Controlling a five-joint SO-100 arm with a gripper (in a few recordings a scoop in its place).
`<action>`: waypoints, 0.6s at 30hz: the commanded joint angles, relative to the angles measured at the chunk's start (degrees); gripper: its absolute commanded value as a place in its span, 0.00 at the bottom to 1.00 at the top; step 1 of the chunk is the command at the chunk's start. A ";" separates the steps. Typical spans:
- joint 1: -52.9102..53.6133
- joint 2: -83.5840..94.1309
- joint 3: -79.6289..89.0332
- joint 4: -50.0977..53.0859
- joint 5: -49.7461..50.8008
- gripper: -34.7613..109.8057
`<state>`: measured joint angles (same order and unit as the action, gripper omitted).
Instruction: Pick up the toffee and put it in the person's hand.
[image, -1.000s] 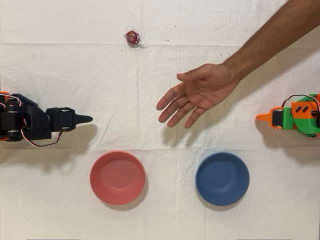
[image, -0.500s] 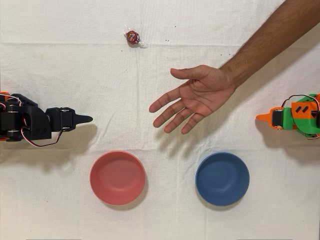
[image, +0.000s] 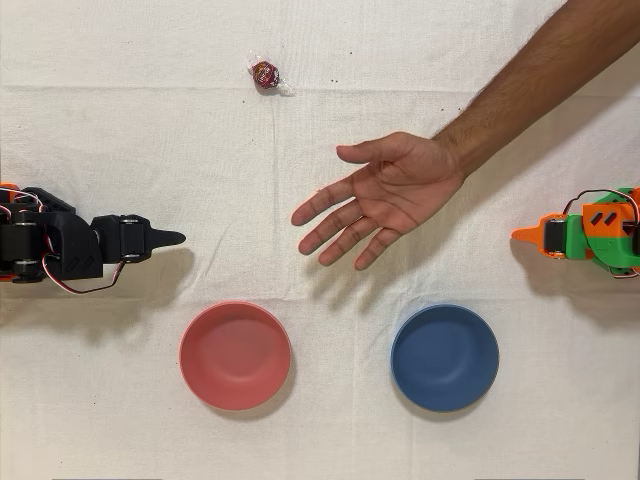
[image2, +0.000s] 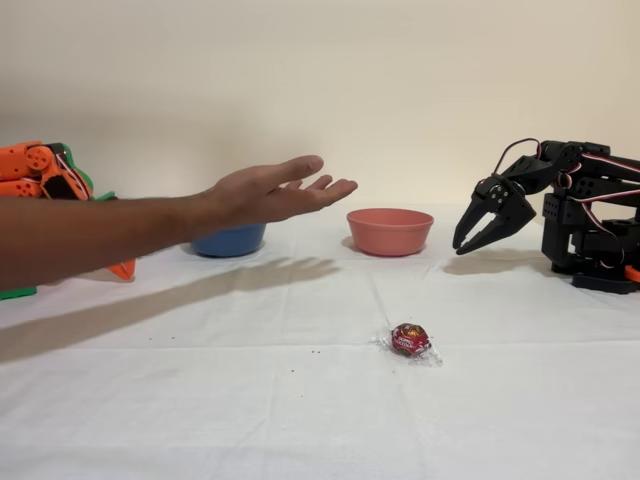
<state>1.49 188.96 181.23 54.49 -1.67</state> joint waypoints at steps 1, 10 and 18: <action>1.23 4.04 2.99 0.09 -1.23 0.24; 1.23 4.04 2.99 -0.44 -1.32 0.24; 1.41 -2.90 -1.76 -4.48 -0.70 0.24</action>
<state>1.49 188.26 180.53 52.38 -2.37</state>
